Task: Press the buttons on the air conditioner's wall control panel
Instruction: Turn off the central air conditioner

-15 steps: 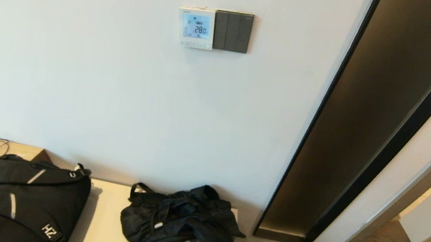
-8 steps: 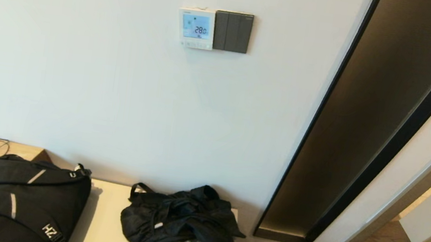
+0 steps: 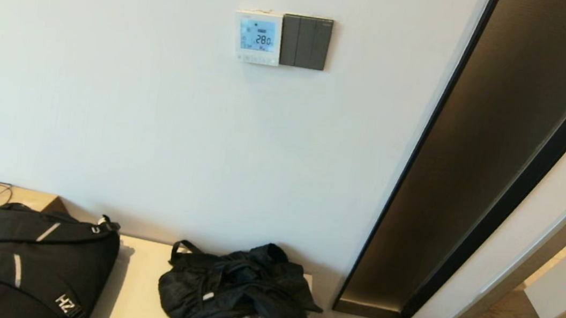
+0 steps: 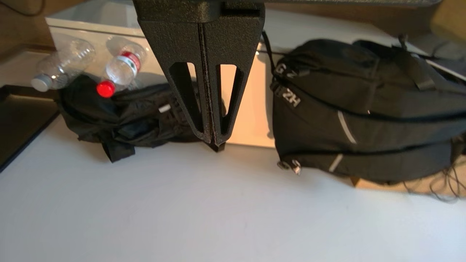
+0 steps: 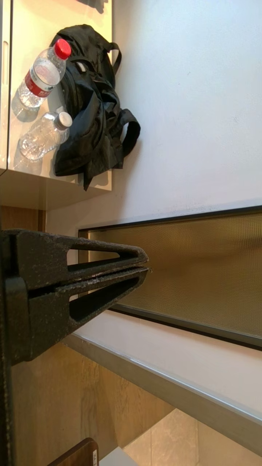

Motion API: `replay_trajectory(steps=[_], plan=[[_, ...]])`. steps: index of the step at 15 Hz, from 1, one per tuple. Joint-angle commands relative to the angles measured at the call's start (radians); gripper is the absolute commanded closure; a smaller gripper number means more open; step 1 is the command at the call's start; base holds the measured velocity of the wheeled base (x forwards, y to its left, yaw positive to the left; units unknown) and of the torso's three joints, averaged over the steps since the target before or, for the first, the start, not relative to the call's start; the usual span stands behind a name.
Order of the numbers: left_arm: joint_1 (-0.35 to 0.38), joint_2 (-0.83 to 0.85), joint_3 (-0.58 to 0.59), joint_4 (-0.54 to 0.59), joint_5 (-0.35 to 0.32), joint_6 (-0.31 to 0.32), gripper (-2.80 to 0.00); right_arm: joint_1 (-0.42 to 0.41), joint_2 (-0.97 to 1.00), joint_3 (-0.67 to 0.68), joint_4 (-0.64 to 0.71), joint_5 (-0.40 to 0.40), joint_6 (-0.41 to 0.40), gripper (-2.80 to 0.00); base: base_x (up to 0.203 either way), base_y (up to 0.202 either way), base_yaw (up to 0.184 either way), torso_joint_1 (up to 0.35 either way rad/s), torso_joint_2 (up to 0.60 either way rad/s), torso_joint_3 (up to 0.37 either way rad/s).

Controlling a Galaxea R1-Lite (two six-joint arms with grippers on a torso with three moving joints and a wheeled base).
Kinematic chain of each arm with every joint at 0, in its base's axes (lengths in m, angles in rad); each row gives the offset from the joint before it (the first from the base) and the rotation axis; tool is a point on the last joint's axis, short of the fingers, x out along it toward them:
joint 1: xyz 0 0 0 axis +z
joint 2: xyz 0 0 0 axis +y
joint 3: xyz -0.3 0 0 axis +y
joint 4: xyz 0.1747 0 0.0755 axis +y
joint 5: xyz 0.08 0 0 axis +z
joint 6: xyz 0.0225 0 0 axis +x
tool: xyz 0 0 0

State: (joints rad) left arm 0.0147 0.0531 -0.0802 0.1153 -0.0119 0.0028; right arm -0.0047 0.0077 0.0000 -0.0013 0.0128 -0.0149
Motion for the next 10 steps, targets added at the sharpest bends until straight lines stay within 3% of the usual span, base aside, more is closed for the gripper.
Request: replay_trajectory(steps=[1, 3, 5, 8, 10], plan=[[-0.001, -0.053, 0.017, -0.009, -0.002, 0.008, 0.0, 0.0, 0.002, 0.0, 0.001, 0.0, 0.0, 0.0, 0.0, 0.0, 0.0, 0.0, 0.0, 0.0], [-0.001, -0.053, 0.017, -0.007, 0.003, -0.014, 0.0, 0.0, 0.002, 0.0, 0.0, 0.0, 0.0, 0.0, 0.0, 0.0, 0.0, 0.0, 0.0, 0.0], [-0.004, -0.052, 0.01, 0.021, 0.04, -0.09, 0.0, 0.0, 0.002, 0.0, 0.0, 0.0, 0.0, 0.0, 0.0, 0.0, 0.0, 0.0, 0.0, 0.0], [-0.002, -0.052, 0.01, 0.027, 0.043, -0.09, 0.0, 0.0, 0.002, 0.0, 0.001, 0.0, 0.0, 0.0, 0.0, 0.0, 0.0, 0.0, 0.0, 0.0], [-0.003, -0.052, 0.015, 0.016, 0.044, -0.044, 0.0, 0.0, 0.002, 0.0, 0.0, 0.0, 0.0, 0.0, 0.0, 0.0, 0.0, 0.0, 0.0, 0.0]])
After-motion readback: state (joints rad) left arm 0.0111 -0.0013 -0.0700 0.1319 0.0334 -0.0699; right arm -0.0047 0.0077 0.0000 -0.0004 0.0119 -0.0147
